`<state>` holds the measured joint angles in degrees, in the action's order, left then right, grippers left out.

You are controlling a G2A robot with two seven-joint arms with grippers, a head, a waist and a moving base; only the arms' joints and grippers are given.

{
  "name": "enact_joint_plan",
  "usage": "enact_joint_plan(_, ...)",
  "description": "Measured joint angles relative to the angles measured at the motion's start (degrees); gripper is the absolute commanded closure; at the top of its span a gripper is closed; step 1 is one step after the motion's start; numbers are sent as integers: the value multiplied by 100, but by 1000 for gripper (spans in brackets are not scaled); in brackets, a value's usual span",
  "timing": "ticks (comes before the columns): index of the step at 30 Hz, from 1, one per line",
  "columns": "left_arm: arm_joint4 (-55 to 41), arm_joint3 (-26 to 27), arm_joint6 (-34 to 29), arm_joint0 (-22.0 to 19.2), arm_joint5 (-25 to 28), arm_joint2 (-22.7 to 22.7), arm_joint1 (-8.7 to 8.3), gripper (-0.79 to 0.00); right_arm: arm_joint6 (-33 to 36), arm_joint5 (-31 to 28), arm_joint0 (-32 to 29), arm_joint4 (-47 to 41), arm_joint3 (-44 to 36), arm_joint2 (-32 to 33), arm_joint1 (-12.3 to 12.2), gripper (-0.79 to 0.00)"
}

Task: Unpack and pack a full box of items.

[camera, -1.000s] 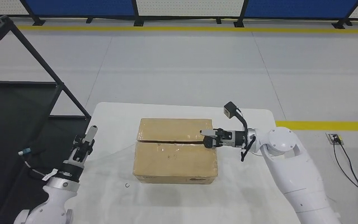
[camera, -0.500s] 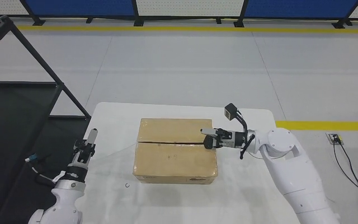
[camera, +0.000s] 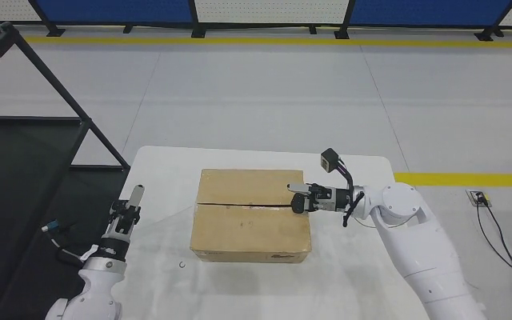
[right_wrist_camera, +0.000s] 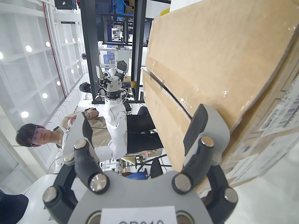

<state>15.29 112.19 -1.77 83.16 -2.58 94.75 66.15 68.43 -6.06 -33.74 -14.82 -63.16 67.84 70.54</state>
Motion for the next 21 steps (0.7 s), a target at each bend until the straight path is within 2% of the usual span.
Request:
enact_joint_plan(6,-223,-216,-311,171,-71,-203,30,-785,0,0,0,0,0,0,0,-785)
enact_joint_plan(15,-690,-564,-510,477,139,-469,91,-785,0,0,0,0,0,0,0,-785)
enact_joint_plan(21,-940,-852,-752,370,50,-562,114,-785,0,0,0,0,0,0,0,-785)
